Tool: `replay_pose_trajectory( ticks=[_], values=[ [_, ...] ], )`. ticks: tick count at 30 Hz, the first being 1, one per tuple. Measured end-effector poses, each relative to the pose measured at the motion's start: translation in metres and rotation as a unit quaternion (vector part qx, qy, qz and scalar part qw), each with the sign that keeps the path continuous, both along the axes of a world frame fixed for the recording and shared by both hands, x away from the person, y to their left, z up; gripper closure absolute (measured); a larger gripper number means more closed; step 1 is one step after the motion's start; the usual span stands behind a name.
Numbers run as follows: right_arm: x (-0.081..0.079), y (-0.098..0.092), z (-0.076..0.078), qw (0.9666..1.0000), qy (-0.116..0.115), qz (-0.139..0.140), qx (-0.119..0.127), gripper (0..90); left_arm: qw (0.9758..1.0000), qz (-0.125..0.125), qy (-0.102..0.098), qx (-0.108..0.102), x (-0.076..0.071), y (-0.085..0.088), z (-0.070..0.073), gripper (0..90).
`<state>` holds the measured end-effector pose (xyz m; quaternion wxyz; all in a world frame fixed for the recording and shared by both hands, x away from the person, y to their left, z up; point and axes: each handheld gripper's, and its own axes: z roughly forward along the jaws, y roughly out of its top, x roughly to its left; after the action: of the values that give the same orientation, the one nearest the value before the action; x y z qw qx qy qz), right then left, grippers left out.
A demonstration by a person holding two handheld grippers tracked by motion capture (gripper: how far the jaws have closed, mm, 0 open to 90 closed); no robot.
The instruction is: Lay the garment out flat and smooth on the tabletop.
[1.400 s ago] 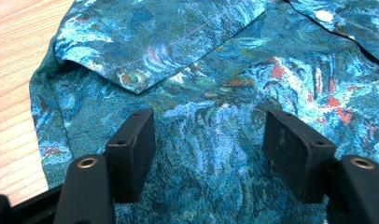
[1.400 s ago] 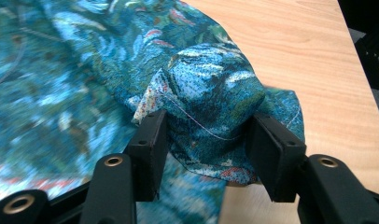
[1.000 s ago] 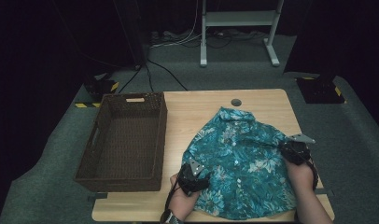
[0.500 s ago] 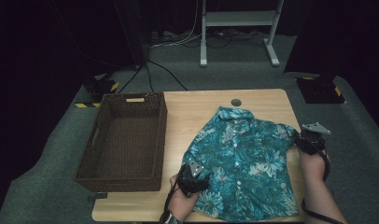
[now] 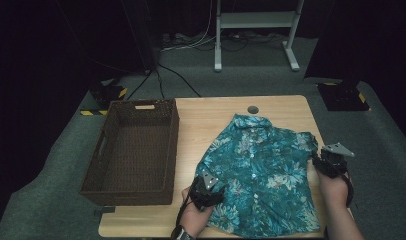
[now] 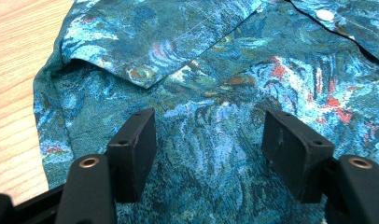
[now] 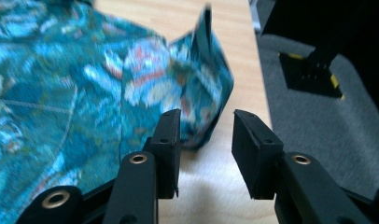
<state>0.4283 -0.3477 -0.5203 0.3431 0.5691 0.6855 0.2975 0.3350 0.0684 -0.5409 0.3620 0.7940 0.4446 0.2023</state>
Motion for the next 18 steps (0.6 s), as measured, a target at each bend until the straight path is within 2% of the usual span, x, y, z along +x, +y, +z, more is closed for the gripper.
replay_pose_trajectory(
  ticks=[6,7,9,11,14,18],
  values=[
    [0.009,0.0,-0.009,0.9997,0.01,-0.019,0.01,61.6,1.0,0.0,0.0,0.0,0.0,0.0,0.0,35.2],
    [0.011,0.0,-0.01,0.9997,0.013,-0.02,0.012,64.0,1.0,0.0,0.0,0.0,0.0,0.0,0.0,35.2],
    [0.013,0.001,-0.012,0.9996,0.014,-0.022,0.007,77.9,1.0,0.0,0.0,0.0,0.0,0.0,0.0,35.3],
    [0.015,0.0,-0.013,0.9996,0.016,-0.025,0.003,87.8,1.0,0.0,0.0,0.0,0.0,0.0,0.0,35.3],
    [0.017,-0.004,-0.01,0.9994,0.007,-0.032,-0.009,89.1,1.0,0.0,0.0,0.0,0.0,0.0,0.0,35.3],
    [0.019,-0.013,0.004,0.999,-0.009,-0.043,-0.012,89.1,1.0,0.0,0.0,0.0,0.0,0.0,0.0,35.3]
  ],
)
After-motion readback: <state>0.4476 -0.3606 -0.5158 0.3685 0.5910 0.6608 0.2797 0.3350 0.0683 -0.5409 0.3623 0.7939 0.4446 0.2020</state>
